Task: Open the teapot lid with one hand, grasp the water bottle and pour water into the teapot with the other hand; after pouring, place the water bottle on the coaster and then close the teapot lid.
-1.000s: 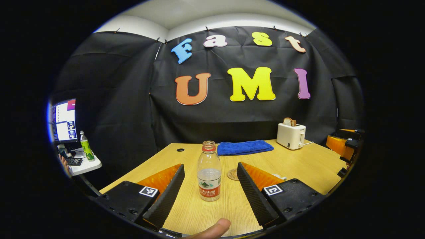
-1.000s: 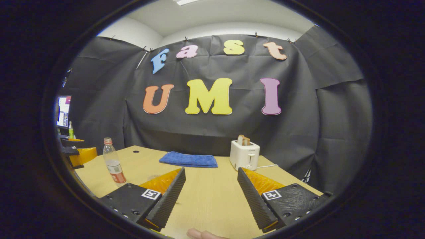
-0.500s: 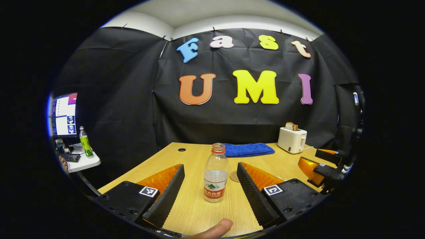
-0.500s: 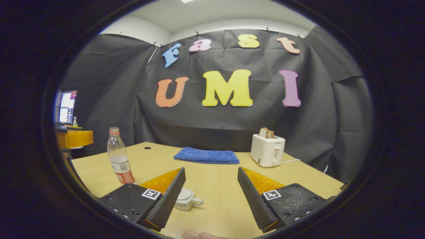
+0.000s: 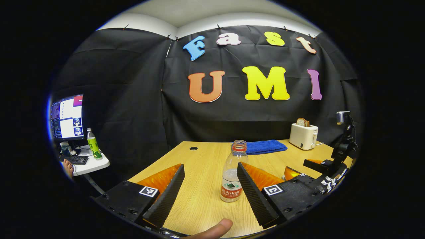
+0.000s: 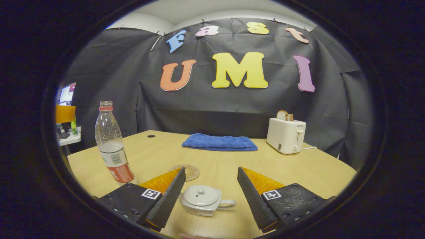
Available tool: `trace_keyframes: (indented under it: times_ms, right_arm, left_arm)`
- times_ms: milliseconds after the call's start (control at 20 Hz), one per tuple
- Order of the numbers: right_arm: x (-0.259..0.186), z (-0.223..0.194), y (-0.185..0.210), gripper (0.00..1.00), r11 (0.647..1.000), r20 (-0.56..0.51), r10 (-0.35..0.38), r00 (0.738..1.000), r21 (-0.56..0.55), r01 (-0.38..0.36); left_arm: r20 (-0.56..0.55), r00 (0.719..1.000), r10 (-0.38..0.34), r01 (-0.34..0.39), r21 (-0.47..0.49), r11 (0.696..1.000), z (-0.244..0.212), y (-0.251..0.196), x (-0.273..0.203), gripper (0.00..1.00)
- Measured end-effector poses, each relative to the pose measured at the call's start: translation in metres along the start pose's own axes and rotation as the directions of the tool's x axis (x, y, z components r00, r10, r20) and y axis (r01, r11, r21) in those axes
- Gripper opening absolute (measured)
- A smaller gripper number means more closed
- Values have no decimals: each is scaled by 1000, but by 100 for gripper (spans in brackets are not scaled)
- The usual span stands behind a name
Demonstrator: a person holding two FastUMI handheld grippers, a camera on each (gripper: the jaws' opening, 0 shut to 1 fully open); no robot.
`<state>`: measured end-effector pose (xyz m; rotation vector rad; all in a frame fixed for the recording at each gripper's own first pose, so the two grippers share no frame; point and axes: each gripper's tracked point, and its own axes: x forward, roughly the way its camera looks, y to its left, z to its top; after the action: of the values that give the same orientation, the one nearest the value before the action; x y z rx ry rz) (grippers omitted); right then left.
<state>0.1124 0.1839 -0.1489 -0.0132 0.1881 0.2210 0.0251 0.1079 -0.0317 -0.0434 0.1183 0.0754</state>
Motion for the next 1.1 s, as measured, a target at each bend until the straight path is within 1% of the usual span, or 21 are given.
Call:
trace_keyframes:
  times_ms: [100, 150, 200, 250, 300, 350, 400, 500, 550, 600, 650, 700, 850, 900, 950, 1000, 1050, 1100]
  right_arm:
    - [5, -5, 1, 91, 1000, -11, -1, 1000, 6, 1]
    - [6, -6, 0, 87, 1000, -13, -9, 1000, 6, 9]
    - [6, -9, -2, 75, 1000, -16, -24, 1000, 4, 24]
    - [7, -12, -2, 69, 1000, -23, -30, 999, 3, 30]
    - [8, -14, 0, 54, 1000, -26, -20, 999, 6, 20]
    - [7, -15, 2, 51, 1000, -25, -10, 1000, 13, 10]
    - [7, -13, 3, 43, 1000, -21, -6, 1000, 15, 7]
    - [6, -16, 3, 35, 1000, -19, 1, 1000, 10, -1]
    - [6, -16, 3, 33, 1000, -16, 9, 1000, 15, -8]
    - [6, -16, 3, 33, 1000, -23, 18, 1000, 23, -17]
    - [7, -16, 2, 36, 999, -22, 27, 999, 23, -27]
    - [6, -15, 3, 33, 999, -24, 28, 999, 19, -28]
    - [4, -15, 10, 33, 999, -34, 45, 998, -10, -46]
    - [6, -14, 10, 16, 999, -30, 34, 999, -26, -35]
    - [5, -15, 10, 8, 999, -35, 29, 999, -35, -30]
    - [8, -19, 11, 8, 999, -37, 34, 999, -28, -35]
    - [4, -21, 11, 14, 999, -35, 40, 999, -22, -40]
    - [8, -15, 13, 5, 999, -39, 47, 998, -17, -48]
  left_arm:
    - [-2, 1000, -3, 3, -2, 1000, -1, 1, 1, 99]
    - [-5, 1000, -4, 4, -3, 1000, -2, 2, 2, 99]
    - [-9, 1000, -3, 3, -2, 1000, -3, 2, 2, 99]
    - [-12, 1000, -2, 2, 0, 1000, -4, 2, 2, 99]
    - [-14, 1000, -1, 1, 3, 1000, -5, 1, 3, 99]
    - [-16, 1000, -1, 1, 5, 1000, -6, 2, 4, 99]
    - [-16, 1000, -3, 4, 7, 1000, -6, 0, 4, 99]
    - [-17, 1000, -6, 7, 16, 1000, -6, -1, 3, 99]
    - [-19, 1000, -8, 8, 20, 1000, -6, -3, 3, 99]
    - [-20, 1000, -10, 11, 23, 1000, -7, -4, 4, 99]
    - [-21, 1000, -12, 13, 23, 1000, -8, -5, 4, 99]
    - [-23, 1000, -14, 14, 22, 1000, -8, -5, 4, 99]
    - [-30, 999, -12, 13, 25, 1000, -11, -6, 5, 99]
    - [-30, 999, -13, 13, 30, 999, -11, -7, 5, 99]
    - [-31, 999, -11, 12, 35, 999, -11, -6, 5, 99]
    - [-30, 1000, -9, 10, 38, 999, -11, -7, 5, 99]
    - [-29, 999, -13, 14, 38, 999, -11, -7, 5, 99]
    - [-27, 999, -18, 19, 37, 999, -10, -8, 5, 99]
